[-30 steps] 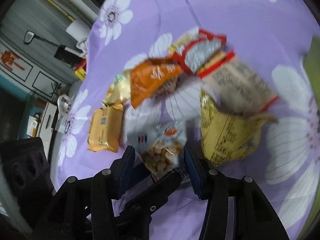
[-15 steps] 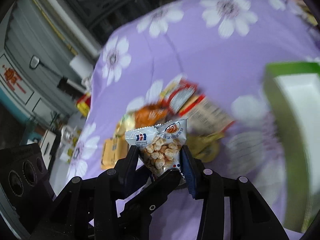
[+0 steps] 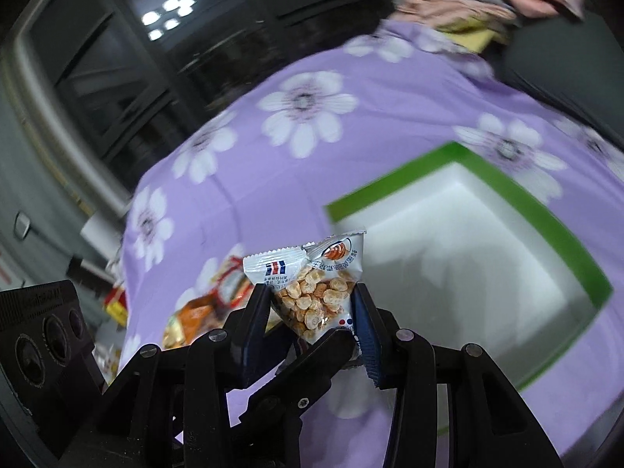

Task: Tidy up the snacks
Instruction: 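Carry the peanut bag into the green-rimmed box and open the right gripper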

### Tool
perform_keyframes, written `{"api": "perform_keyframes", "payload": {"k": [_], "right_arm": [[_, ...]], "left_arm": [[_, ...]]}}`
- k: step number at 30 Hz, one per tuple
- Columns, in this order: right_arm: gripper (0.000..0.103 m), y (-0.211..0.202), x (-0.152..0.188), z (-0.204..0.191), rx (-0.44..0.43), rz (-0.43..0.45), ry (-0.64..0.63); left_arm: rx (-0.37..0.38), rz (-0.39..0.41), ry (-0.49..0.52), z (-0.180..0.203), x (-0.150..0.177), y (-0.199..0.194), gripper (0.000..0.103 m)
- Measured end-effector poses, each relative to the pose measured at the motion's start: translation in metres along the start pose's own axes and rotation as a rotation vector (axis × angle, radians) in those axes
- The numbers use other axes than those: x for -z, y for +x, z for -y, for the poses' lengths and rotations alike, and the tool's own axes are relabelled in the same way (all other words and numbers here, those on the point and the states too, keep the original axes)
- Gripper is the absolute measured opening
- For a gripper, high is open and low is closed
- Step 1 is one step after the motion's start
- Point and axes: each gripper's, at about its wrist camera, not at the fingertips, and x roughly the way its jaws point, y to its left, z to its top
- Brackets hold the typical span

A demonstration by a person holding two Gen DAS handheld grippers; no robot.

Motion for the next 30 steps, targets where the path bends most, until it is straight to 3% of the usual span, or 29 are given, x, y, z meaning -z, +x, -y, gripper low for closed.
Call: {"api": "perform_keyframes", "payload": {"k": [6,10,23,27,30], "right_arm": [[0.046,0.007,-0.002,0.043,0.060,-0.061,0.110],[0.046,0.009,0.000,0.062,0.068,-0.083,0.163],[0.046,0.015,0.001,0.075,0.106,-0.126,0.229],[0.063,0.011,0.000,0.071,0.135,-0.087,0.201],[0.072,0.005,-0.002,0.064,0.142,-0.042,0.177]], "left_arm": [[0.036,-0.122,0.001,0.016,0.007,0.033,0.027],[0.042,-0.161,0.008,0.019,0.010,0.046,0.026],[0.005,-0.200,-0.030,0.020,0.015,0.053,0.027],[-0.037,-0.165,-0.017,0.015,0.016,0.040,0.028],[-0.049,-0.127,-0.059,0.003,0.014,0.020,0.038]]}}
